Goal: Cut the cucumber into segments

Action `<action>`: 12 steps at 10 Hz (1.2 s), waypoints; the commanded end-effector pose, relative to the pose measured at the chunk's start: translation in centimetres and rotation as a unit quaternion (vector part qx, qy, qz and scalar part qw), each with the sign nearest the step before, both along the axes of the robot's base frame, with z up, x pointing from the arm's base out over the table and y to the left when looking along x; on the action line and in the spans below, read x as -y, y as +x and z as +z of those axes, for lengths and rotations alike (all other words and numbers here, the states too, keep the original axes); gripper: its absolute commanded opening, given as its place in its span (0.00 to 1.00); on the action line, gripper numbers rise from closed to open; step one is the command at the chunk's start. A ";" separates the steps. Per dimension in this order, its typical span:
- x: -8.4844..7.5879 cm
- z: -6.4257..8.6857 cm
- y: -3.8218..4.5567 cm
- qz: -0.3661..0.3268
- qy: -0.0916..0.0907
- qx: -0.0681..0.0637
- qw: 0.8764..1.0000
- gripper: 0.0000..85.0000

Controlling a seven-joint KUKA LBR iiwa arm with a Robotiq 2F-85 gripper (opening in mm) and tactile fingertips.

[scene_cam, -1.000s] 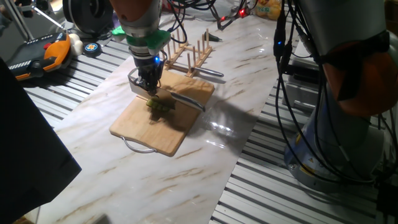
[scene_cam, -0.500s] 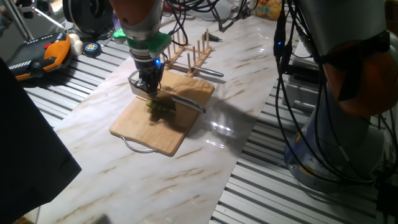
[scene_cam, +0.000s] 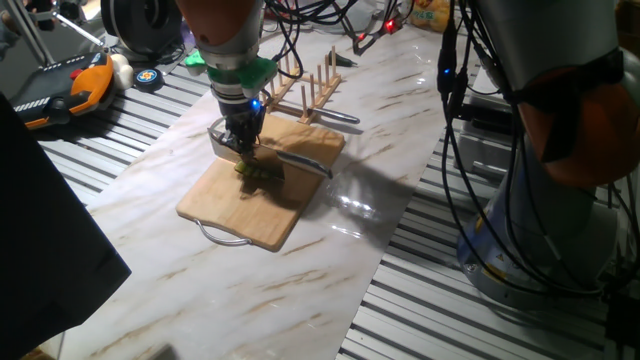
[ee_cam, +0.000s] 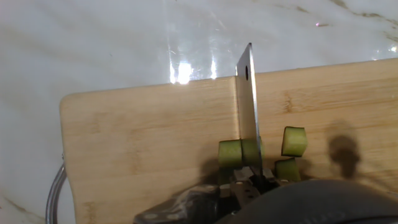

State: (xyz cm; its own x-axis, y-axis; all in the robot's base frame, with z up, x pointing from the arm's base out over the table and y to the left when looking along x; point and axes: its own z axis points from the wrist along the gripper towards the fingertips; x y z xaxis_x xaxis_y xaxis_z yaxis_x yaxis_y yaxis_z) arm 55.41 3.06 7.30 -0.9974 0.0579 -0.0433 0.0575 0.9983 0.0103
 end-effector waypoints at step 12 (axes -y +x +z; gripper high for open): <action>1.4 0.2 0.49 0.001 0.003 -0.004 1.000 0.01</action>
